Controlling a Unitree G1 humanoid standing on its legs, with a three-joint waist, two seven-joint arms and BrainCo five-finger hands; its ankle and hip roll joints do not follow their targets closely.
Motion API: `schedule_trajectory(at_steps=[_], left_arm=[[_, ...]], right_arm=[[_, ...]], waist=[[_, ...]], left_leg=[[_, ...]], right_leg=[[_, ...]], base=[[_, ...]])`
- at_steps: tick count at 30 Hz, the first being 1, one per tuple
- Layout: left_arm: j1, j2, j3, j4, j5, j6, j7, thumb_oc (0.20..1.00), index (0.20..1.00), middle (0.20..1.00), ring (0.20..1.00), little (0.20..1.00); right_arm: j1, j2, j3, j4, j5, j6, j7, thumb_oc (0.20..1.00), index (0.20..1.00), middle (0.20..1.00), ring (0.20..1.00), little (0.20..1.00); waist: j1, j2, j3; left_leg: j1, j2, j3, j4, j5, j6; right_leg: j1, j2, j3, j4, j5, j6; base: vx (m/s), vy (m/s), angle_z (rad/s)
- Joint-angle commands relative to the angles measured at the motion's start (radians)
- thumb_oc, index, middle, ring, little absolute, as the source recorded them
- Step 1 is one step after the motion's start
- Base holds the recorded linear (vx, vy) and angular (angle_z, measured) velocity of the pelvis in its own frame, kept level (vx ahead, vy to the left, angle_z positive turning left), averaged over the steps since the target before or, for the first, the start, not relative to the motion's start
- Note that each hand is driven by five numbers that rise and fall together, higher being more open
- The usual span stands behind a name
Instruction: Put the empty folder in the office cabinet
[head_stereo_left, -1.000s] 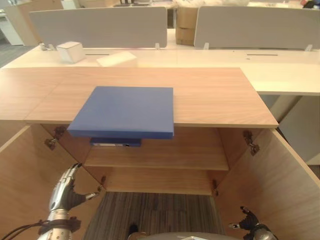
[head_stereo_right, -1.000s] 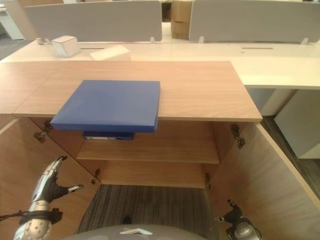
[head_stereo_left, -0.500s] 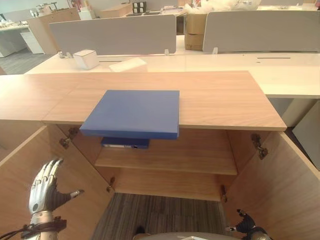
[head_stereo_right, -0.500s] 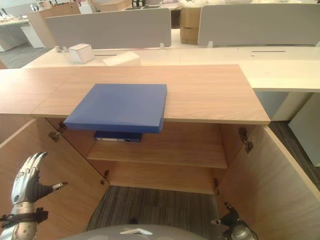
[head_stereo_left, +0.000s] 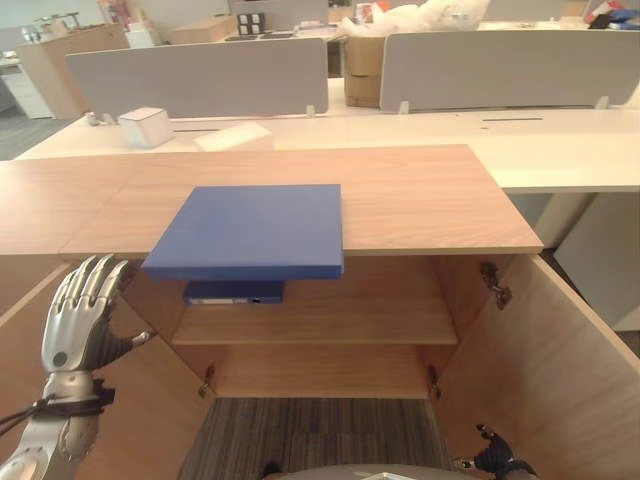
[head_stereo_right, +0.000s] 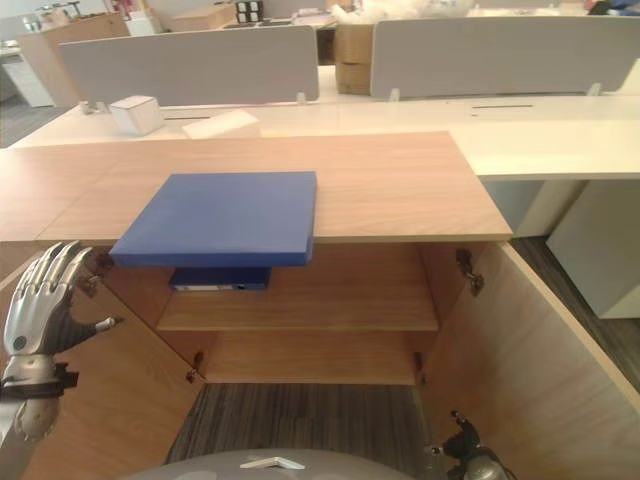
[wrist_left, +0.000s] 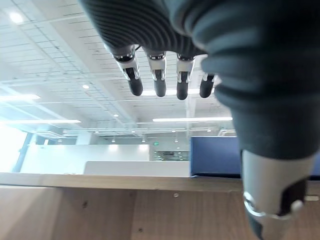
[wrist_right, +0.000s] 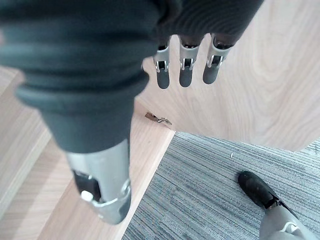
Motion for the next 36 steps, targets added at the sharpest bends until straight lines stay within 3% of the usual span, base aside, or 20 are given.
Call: schedule_trajectory(at_steps=[1, 12, 36], left_arm=[[-0.060, 0.076, 0.004, -0.037, 0.033, 0.005, 0.049, 1.000, 1.000, 1.000, 1.000, 1.000], [-0.184, 0.123, -0.112, 0.022, 0.059, 0.022, 0.057, 1.000, 1.000, 1.000, 1.000, 1.000], [-0.157, 0.075, -0.178, 0.043, 0.019, -0.003, -0.023, 1.000, 1.000, 1.000, 1.000, 1.000]], right_arm=[[-0.070, 0.026, -0.007, 0.006, 0.032, -0.029, -0.031, 1.000, 1.000, 1.000, 1.000, 1.000], [-0.060, 0.027, -0.007, 0.003, 0.044, -0.034, -0.040, 1.000, 1.000, 1.000, 1.000, 1.000], [-0.056, 0.026, -0.019, -0.001, 0.046, -0.031, -0.048, 1.000, 1.000, 1.000, 1.000, 1.000]], waist=[[-0.012, -0.039, 0.025], [-0.061, -0.053, 0.015], [-0.077, -0.054, 0.010]], left_leg=[[0.007, -0.003, -0.005, 0.001, -0.044, -0.020], [0.032, -0.015, 0.022, 0.001, -0.071, -0.011], [0.057, -0.019, 0.045, 0.001, -0.083, -0.005]], right_leg=[[0.034, -0.033, -0.014, 0.011, -0.046, 0.005], [0.010, -0.040, 0.044, 0.009, -0.032, 0.013], [0.009, -0.039, 0.076, 0.005, -0.028, 0.015]], base=[[0.06, 0.036, -0.07], [0.03, 0.024, -0.12], [0.00, 0.003, -0.05]])
